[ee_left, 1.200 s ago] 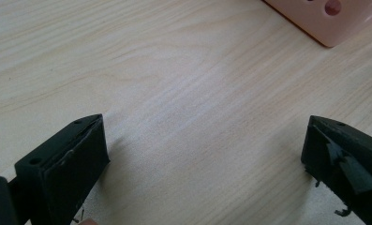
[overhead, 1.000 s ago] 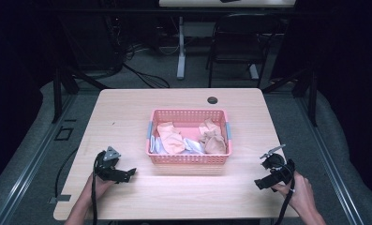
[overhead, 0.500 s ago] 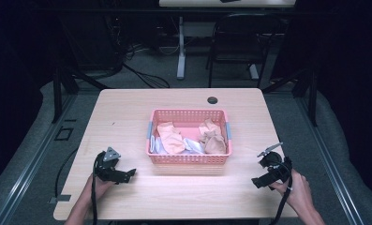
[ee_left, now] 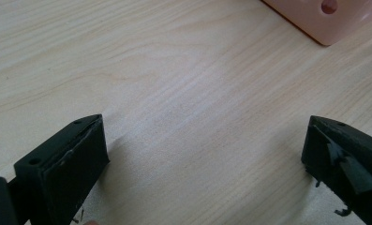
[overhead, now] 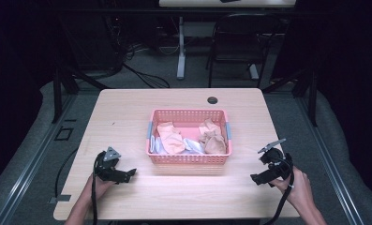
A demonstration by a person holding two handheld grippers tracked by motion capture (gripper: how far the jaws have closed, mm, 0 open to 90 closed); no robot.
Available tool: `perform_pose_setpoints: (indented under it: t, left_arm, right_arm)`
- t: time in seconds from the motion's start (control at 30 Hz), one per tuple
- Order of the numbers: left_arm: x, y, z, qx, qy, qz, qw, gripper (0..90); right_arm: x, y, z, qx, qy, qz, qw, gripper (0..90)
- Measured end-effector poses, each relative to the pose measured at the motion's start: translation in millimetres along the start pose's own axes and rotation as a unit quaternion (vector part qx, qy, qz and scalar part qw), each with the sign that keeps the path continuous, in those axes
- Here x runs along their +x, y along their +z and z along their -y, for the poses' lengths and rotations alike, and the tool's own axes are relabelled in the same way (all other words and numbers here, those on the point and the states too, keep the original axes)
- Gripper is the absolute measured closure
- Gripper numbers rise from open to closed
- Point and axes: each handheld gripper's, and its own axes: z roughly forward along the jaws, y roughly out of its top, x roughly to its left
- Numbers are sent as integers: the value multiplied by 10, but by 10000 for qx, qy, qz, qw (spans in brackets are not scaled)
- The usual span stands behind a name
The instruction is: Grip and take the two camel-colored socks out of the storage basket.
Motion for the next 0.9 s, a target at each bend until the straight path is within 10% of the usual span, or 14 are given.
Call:
perform_pose_setpoints:
  t: [0.9]
  left_arm:
    - [-7, -2, 3, 2, -25, -35, 10000, 3]
  right_arm:
    - [15, -353, -295, -409, -102, 55, 9991, 11]
